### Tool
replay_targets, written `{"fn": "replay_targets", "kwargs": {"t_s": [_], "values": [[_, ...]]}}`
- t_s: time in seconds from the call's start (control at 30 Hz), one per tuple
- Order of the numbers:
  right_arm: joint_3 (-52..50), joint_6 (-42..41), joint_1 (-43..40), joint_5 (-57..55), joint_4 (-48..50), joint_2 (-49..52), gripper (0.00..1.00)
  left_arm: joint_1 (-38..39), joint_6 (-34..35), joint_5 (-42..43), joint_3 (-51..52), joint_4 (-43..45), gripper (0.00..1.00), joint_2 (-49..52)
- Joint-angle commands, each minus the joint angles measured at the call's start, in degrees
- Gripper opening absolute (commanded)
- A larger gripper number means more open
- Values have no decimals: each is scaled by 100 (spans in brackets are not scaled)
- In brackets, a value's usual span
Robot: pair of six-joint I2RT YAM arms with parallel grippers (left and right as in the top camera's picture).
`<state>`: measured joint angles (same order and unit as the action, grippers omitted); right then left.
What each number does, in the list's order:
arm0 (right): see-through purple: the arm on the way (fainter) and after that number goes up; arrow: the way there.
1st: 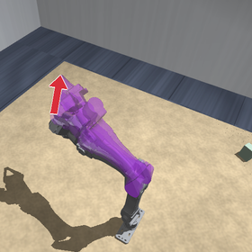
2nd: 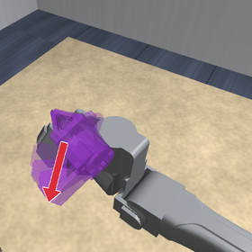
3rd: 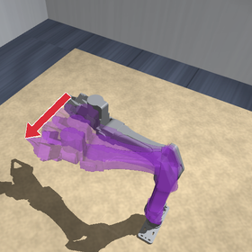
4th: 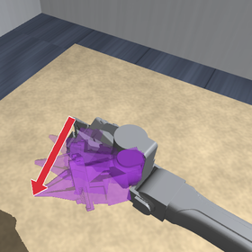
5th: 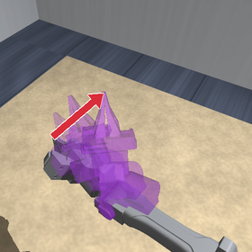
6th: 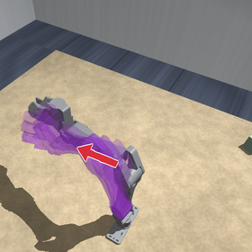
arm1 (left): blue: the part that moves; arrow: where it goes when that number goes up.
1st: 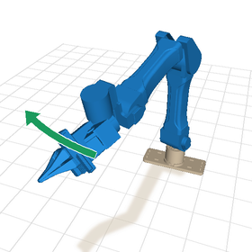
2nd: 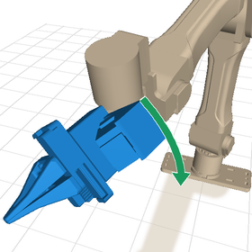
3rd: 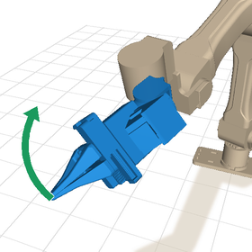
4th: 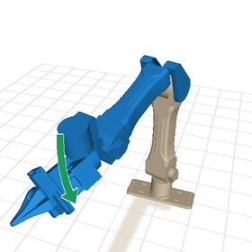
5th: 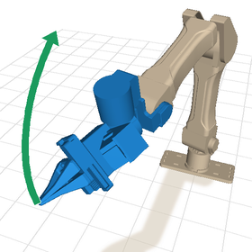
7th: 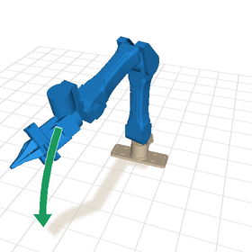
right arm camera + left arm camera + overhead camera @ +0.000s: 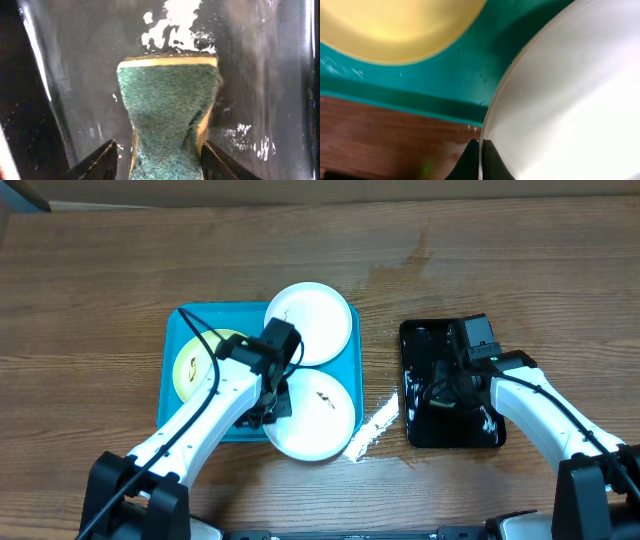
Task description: Clean dirty plates on tray and stack at the side
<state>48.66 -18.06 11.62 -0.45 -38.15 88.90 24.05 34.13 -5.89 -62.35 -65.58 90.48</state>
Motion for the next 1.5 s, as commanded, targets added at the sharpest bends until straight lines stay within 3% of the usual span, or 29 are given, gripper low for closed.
{"fn": "replay_targets", "kwargs": {"t_s": [0.0, 0.63, 1.0, 1.13, 1.23, 1.3, 1.47], "values": [[164, -20, -13, 57, 28, 22, 56, -87, -511, -310, -201, -15, 4, -81], [-164, -17, -13, 52, 516, 22, 64, -76, -734, -326, -127, 476, 4, 22], [-175, -20, -11, 57, 190, 50, 66, -81, -688, -350, 186, 894, 5, 22], [-175, -20, -11, 57, 184, 50, 66, -79, -688, -328, 188, 839, 15, 22], [-175, -20, -11, 57, 153, 50, 66, -79, -619, -310, 188, 774, 41, 22], [-175, -17, -13, 52, 153, 50, 66, -79, -616, -310, 188, 730, 51, 22], [-214, -17, -11, 55, 120, 55, 65, -79, -466, -306, 192, 505, 53, 22]]}}
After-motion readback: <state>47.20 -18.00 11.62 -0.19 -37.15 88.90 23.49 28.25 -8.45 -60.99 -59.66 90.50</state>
